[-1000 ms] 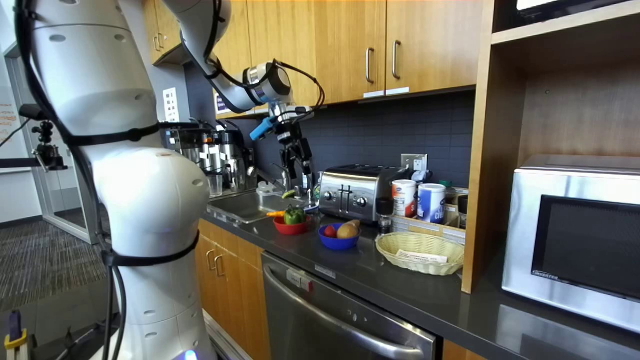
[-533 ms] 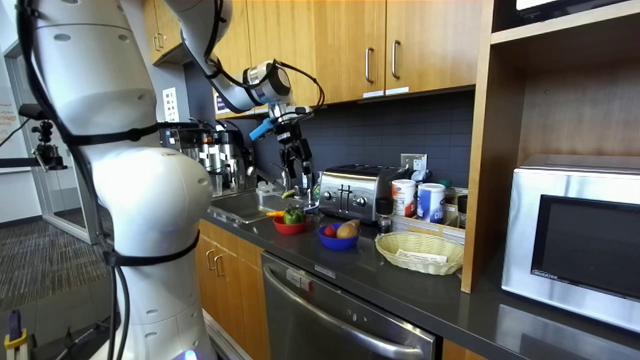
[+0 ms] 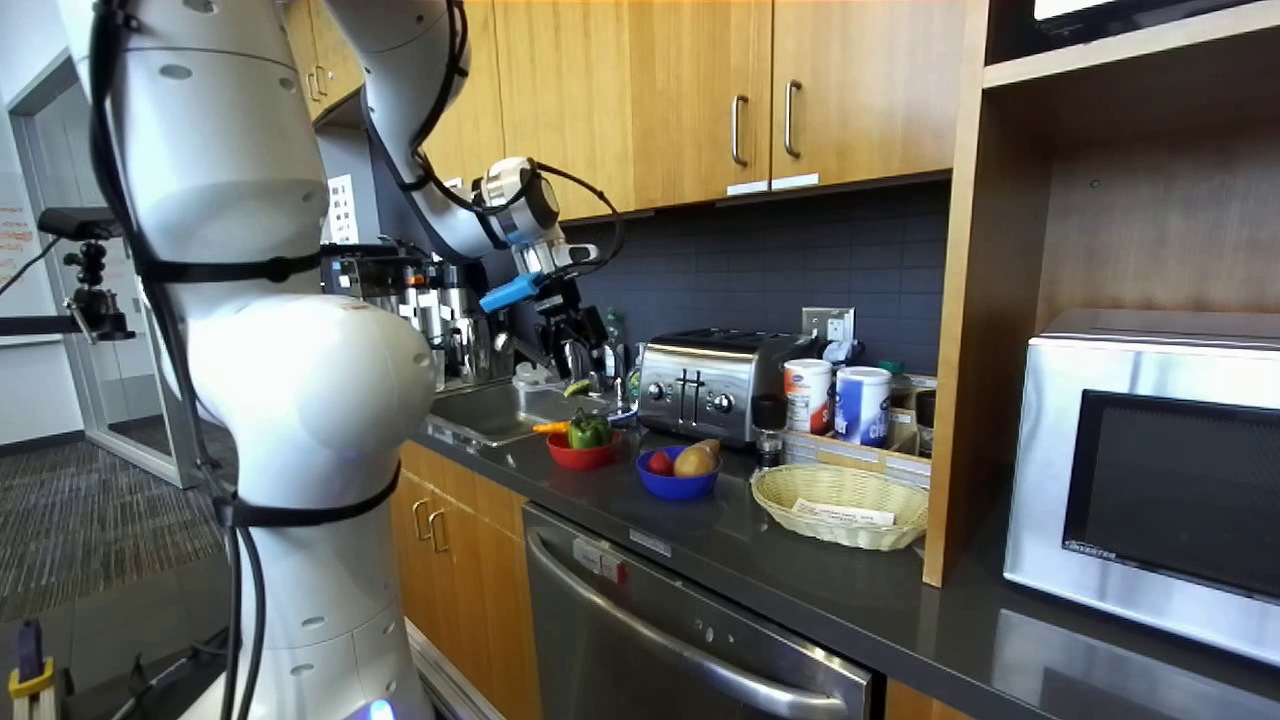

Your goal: Pick up the green pepper toy and put it on the kitchen counter

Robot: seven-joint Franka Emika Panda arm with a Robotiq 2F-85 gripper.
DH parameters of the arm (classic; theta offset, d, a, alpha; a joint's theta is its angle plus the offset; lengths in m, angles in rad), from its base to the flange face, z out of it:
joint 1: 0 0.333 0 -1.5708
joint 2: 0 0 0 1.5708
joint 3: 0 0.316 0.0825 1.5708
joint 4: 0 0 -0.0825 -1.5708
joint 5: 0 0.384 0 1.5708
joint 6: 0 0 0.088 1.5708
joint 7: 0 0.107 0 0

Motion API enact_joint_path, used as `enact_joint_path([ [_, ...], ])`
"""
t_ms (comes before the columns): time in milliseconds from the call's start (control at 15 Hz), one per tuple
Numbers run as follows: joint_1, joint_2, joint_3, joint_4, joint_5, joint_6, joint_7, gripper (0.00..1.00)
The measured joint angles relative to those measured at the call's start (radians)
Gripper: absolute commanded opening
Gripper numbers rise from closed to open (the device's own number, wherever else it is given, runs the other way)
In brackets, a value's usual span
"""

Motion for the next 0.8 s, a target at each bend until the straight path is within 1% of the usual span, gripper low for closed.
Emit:
enact_joint_path([
  [467, 0.046, 0.072, -0.001, 0.001, -0.013, 0.091, -0.048, 1.00],
  [800, 0.097, 0.135, 0.001, 0.010, -0.084, 0.131, -0.070, 1.00],
])
